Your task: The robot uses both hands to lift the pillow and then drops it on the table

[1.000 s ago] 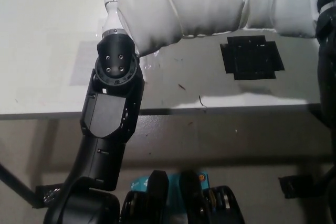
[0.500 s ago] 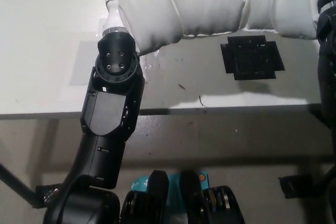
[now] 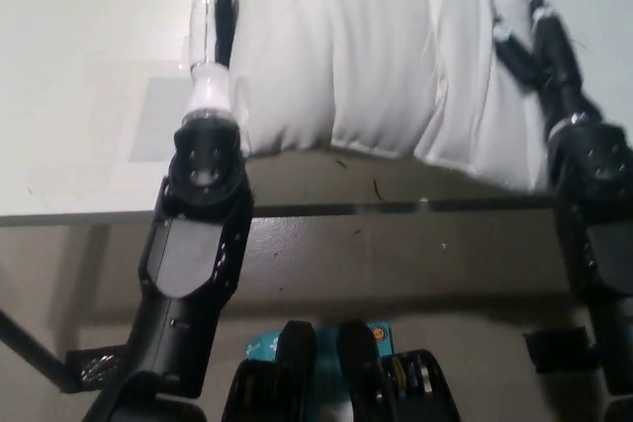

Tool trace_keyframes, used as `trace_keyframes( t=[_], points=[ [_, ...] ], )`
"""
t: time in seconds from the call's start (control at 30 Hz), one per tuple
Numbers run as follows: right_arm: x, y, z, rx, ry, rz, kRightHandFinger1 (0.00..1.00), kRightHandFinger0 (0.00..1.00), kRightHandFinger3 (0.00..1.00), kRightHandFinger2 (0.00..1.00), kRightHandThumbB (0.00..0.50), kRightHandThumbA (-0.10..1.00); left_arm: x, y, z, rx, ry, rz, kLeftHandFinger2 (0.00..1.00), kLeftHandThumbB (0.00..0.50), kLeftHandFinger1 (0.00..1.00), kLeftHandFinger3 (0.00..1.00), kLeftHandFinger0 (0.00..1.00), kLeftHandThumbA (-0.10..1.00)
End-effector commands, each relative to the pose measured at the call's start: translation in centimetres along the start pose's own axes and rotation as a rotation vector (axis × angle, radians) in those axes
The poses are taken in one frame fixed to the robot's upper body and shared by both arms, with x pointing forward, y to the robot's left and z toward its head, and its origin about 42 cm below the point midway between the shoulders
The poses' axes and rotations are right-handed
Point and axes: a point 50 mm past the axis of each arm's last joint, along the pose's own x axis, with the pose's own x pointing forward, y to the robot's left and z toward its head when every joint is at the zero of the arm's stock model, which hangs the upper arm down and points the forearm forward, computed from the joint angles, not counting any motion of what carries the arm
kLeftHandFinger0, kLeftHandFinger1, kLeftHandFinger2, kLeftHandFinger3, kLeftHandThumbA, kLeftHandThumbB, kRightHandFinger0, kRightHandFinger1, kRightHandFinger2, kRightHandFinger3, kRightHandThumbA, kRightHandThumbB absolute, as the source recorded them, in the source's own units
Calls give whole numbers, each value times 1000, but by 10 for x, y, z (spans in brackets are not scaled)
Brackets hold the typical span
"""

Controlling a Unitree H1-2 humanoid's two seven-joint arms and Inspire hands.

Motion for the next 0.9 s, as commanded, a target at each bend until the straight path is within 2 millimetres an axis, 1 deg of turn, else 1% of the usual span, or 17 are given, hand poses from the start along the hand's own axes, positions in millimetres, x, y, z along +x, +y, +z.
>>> trace_keyframes(
  t=[0.0,0.07,0.13,0.2,0.27,0.3,0.33,0.37,0.47,0.5,0.53,0.67,0.73,0.77,0.8,0.83,0.87],
  points=[
    [4,37,7,40,-117,123,1000,1000,1000,1000,379,1000,-1,-2,-3,-28,-66,-63,1000,135,1000,1000,1000,1000],
    [3,38,0,32,-102,128,1000,1000,1000,1000,379,1000,-3,-1,-12,-28,-51,-65,1000,137,1000,1000,1000,1000],
    [-2,46,-24,12,-47,151,1000,1000,1000,1000,367,1000,-14,3,-38,-26,-5,-86,1000,117,1000,1000,1000,1000],
    [-8,52,-49,-4,19,171,1000,1000,1000,1000,392,1000,-30,5,-66,2,46,-89,1000,138,1000,1000,1000,1000],
    [-10,55,-63,11,53,176,1000,1000,1000,1000,405,1000,-38,7,-79,14,71,-93,1000,136,1000,1000,1000,1000],
    [-21,57,-92,-1,111,172,1000,1000,1000,1000,389,1000,-55,10,-109,31,162,-87,1000,128,1000,1000,1000,1000],
    [-23,58,-98,4,124,169,1000,1000,1000,1000,387,1000,-59,12,-115,28,178,-85,1000,128,1000,1000,1000,1000],
    [-27,58,-105,4,129,166,1000,1000,1000,1000,362,1000,-63,13,-124,13,210,-79,1000,131,1000,1000,1000,1000],
    [-31,51,-117,-3,132,142,1000,1000,1000,1000,330,1000,-70,14,-141,35,247,-70,1000,144,1000,1000,1000,1000],
    [-32,51,-118,7,132,140,1000,1000,1000,1000,338,1000,-70,14,-143,31,250,-70,1000,145,1000,1000,1000,1000],
    [-33,49,-119,6,127,135,1000,1000,1000,1000,350,1000,-70,13,-141,41,258,-75,1000,180,1000,1000,1000,1000],
    [-36,45,-117,16,99,120,1000,1000,1000,1000,378,1000,-68,10,-135,35,234,-95,1000,191,1000,1000,1000,1000],
    [-37,43,-115,17,75,122,1000,1000,1000,1000,356,1000,-68,8,-130,26,215,-96,1000,203,1000,1000,1000,1000],
    [-38,40,-109,16,49,116,1000,1000,1000,1000,323,1000,-67,8,-125,0,197,-98,1000,197,1000,1000,1000,1000],
    [-39,37,-103,20,28,110,1000,1000,1000,1000,313,1000,-67,10,-120,-19,178,-106,1000,201,1000,1000,1000,1000],
    [-40,38,-103,21,29,111,1000,1000,1000,1000,311,1000,-68,10,-120,-19,179,-106,1000,201,1000,1000,1000,1000],
    [-41,30,-93,15,-9,102,1000,1000,1000,1000,323,1000,-66,14,-113,-32,161,-104,1000,202,1000,1000,1000,1000]
  ],
)
